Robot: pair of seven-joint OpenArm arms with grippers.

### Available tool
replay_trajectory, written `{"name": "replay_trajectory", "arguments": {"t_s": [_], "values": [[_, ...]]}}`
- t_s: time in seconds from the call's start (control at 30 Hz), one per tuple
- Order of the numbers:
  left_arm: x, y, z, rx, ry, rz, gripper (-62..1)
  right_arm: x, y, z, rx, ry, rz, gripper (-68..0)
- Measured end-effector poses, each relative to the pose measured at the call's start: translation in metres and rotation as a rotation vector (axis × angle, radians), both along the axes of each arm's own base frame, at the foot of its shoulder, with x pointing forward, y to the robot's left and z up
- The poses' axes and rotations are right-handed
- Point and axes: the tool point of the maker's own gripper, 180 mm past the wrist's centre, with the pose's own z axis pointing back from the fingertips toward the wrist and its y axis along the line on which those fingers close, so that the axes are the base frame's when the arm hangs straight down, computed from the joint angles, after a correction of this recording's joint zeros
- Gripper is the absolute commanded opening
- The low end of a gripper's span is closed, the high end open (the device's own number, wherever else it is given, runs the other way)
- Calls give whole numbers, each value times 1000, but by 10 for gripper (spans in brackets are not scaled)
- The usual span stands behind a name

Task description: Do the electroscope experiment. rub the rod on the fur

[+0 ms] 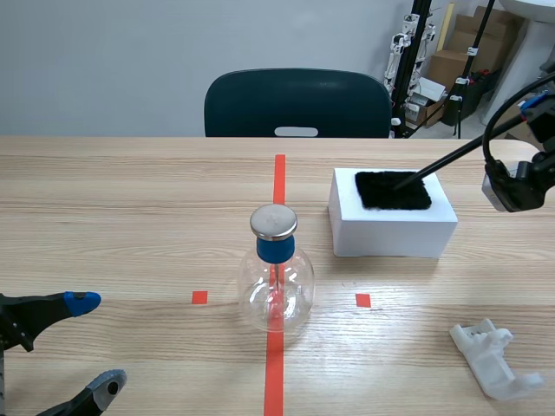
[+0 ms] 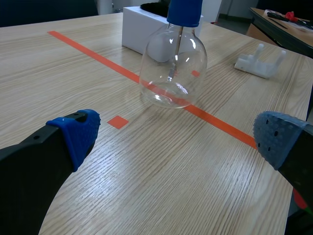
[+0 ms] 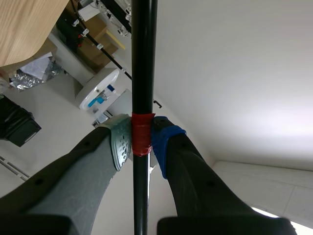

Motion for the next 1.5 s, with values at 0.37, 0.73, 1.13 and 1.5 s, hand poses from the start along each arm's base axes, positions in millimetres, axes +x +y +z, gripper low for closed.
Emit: {"name": "replay_trajectory", "arguments": {"t_s": [0.37, 0.73, 1.13, 1.5], "values": [[0, 0, 0, 0, 0, 0, 14, -1, 25, 4, 31, -16, 125, -674], [0, 0, 0, -1, 0, 0, 14, -3, 29, 2, 20, 11, 151, -674], [0, 0, 0, 0, 0, 0, 14, -1, 11, 3, -8, 13, 43, -674], [0, 0, 0, 0, 0, 0, 14, 0, 15, 9, 3, -17, 68, -674]]}}
